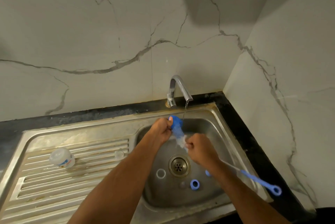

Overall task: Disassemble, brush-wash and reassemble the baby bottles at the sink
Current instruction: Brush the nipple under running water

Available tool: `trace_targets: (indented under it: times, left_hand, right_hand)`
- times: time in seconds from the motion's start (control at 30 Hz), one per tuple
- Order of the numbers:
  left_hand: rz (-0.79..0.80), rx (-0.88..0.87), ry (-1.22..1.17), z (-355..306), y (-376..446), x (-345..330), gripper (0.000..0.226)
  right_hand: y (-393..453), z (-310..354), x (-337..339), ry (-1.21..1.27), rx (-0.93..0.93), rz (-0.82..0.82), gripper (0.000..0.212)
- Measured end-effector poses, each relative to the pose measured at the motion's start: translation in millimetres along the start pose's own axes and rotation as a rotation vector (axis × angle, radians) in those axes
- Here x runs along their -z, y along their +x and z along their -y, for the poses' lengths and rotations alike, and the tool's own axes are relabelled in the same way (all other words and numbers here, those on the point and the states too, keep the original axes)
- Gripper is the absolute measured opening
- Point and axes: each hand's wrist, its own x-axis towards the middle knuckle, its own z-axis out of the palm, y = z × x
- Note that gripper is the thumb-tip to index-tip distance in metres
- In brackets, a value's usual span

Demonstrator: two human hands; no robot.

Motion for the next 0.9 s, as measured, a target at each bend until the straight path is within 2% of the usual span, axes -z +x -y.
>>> trace_targets:
  times: [0.03, 0.1, 0.13, 0.17, 0.2, 0.27, 0.33, 0.4, 0.47, 0.53, 0.6, 0.67, 0.73, 0.8, 0.83, 0.87, 0.9]
  left_hand:
    - [-0.005, 0.006, -0.025, 1.6, -0.1, 4.1, 0.032]
    - [0.025, 0.014, -0.093, 3.2, -2.8, 11.6, 0.034]
    - [0.057, 0.011, -0.101, 2.6, -4.8, 13.0, 0.035]
    - [0.089, -0.002, -0.089, 2.5, -4.9, 14.2, 0.035]
    - [0.111, -0.015, -0.052, 2.6, -4.1, 15.1, 0.035]
    - [0.127, -0.021, -0.003, 2.4, -1.1, 18.2, 0.038]
    - [0.113, 0.001, 0.020, 1.3, 3.2, 20.7, 0.038]
    - [0.105, 0.009, 0.028, -3.2, 2.2, 19.0, 0.033]
    - [0.111, -0.007, 0.059, -8.4, -0.1, 11.6, 0.034]
    - [0.101, -0.020, 0.100, -8.4, 0.4, 5.6, 0.032]
    - [0.092, 0.007, 0.103, -4.1, 0.4, 4.6, 0.033]
    - [0.095, 0.032, 0.030, -1.4, -0.3, 11.6, 0.029]
    - [0.093, 0.037, -0.086, -4.0, -3.7, 18.1, 0.030]
    - [0.113, 0.017, -0.147, -10.4, -2.6, 17.2, 0.034]
    - [0.128, 0.011, -0.145, -13.3, -2.4, 14.4, 0.031]
    - [0.125, 0.010, -0.116, -15.6, -5.5, 10.3, 0.027]
    - [0.127, 0.006, -0.086, -16.1, -8.7, 7.0, 0.023]
  right_hand:
    - [6.7, -3.6, 2.5, 0.269, -0.053, 0.034, 0.027]
    - [12.4, -9.5, 11.3, 0.747, -0.233, 0.024, 0.020]
    - [12.4, -13.2, 14.5, 0.868, -0.291, 0.029, 0.017]
    - [12.1, -16.1, 15.6, 0.857, -0.286, 0.017, 0.016]
    - [12.6, -20.0, 14.3, 0.727, -0.225, -0.022, 0.015]
    - [13.4, -25.5, 8.6, 0.264, -0.034, -0.122, 0.014]
    - [9.0, -22.4, 8.9, -0.144, 0.066, -0.186, 0.003]
    - [0.5, -17.4, 5.9, -0.422, 0.122, -0.215, 0.018]
    - [-5.9, -17.1, 0.6, -0.576, 0.205, -0.290, 0.029]
    - [-7.0, -13.4, -4.7, -0.589, 0.198, -0.276, 0.024]
    - [-6.0, -3.7, -2.4, -0.313, 0.098, -0.134, 0.012]
    - [5.2, -5.5, 4.7, 0.345, -0.030, -0.003, 0.012]
    - [13.3, -12.5, 18.8, 1.014, -0.277, 0.065, 0.017]
    - [13.1, -17.1, 22.7, 1.461, -0.432, 0.168, 0.023]
    - [11.6, -17.0, 18.9, 1.506, -0.463, 0.196, 0.025]
    - [10.5, -15.0, 10.7, 1.426, -0.457, 0.196, 0.027]
    - [7.5, -11.1, 5.1, 1.190, -0.410, 0.162, 0.028]
